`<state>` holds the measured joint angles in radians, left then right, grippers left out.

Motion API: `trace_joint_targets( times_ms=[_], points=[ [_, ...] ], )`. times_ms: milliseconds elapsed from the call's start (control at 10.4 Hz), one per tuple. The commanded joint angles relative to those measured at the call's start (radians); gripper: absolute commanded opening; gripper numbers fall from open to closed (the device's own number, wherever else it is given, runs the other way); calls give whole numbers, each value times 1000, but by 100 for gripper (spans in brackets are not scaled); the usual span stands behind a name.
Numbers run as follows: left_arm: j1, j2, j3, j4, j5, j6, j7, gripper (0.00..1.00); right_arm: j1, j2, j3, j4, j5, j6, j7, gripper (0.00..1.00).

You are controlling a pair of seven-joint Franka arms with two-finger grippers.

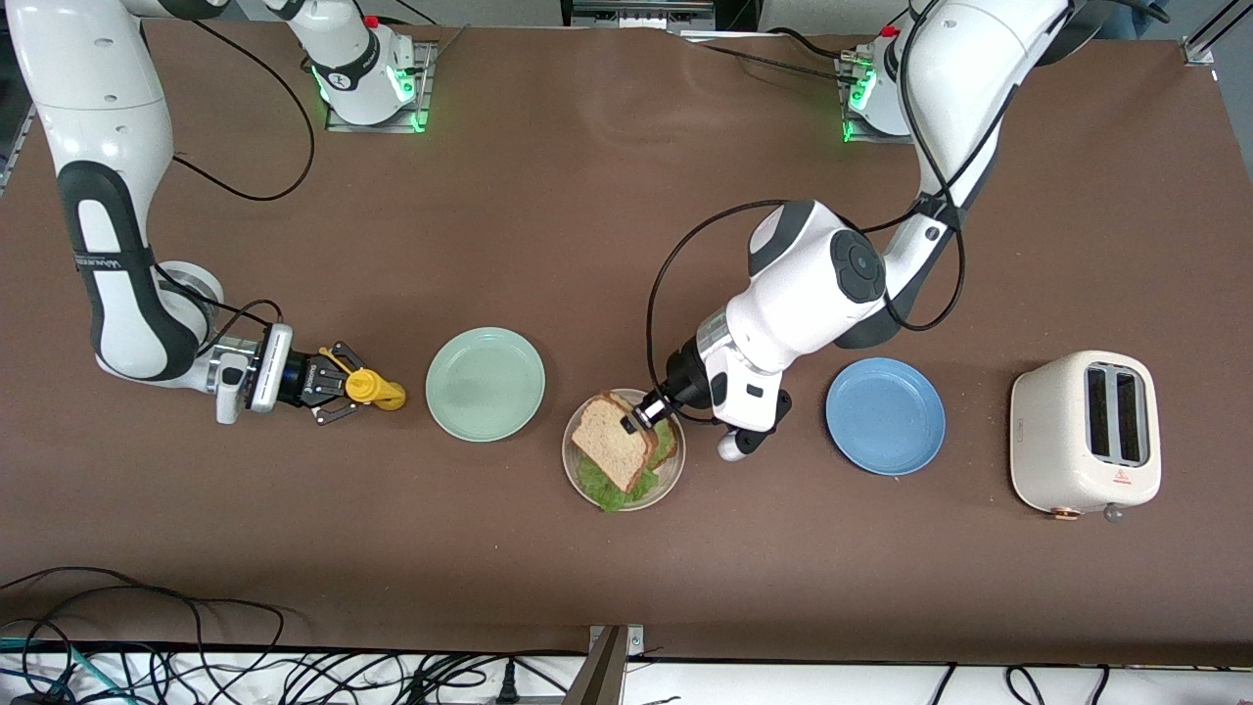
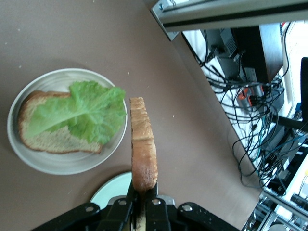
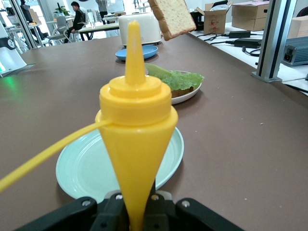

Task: Make sandwich on beige plate with both arms
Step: 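Lower the toast onto the lettuce while the right gripper releases the bottle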

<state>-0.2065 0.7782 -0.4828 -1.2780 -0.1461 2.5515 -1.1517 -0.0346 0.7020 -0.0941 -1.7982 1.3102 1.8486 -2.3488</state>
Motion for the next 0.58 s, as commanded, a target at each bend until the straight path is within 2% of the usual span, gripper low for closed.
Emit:
trace_joint_targets(
  times_ms=[0, 96, 192, 480],
  points=[
    [2, 18, 4, -6, -17, 52, 3, 0, -13, 7, -4, -10, 24, -52, -17, 9],
    [10, 19, 4, -27, -17, 52, 7, 0, -13, 14, -12, -10, 24, -54, -11, 78],
    [9, 26, 4, -30, -17, 52, 9, 0, -13, 16, -12, -12, 21, -57, -12, 100],
    [10, 42, 6, -34, -15, 55, 12, 0, -11, 11, -47, -10, -11, -57, -12, 100]
  ],
)
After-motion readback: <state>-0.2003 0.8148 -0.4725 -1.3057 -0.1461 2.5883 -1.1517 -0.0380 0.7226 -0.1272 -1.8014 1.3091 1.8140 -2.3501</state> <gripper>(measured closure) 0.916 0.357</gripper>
